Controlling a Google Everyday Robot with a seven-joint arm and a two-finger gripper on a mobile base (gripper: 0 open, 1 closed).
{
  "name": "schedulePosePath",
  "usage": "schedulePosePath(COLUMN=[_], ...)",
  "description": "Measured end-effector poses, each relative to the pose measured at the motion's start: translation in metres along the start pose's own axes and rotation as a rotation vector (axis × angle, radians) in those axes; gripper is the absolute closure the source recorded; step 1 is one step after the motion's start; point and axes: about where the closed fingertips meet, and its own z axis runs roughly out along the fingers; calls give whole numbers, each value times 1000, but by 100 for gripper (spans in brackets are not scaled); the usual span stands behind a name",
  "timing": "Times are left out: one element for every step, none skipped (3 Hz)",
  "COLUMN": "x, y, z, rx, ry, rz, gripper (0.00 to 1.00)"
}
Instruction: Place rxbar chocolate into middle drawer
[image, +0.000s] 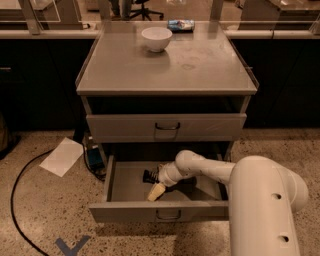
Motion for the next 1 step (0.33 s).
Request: schedulePosePath(x=[0], y=[0], z=[0], rx=[0], ry=[0], rz=[0], gripper=[0])
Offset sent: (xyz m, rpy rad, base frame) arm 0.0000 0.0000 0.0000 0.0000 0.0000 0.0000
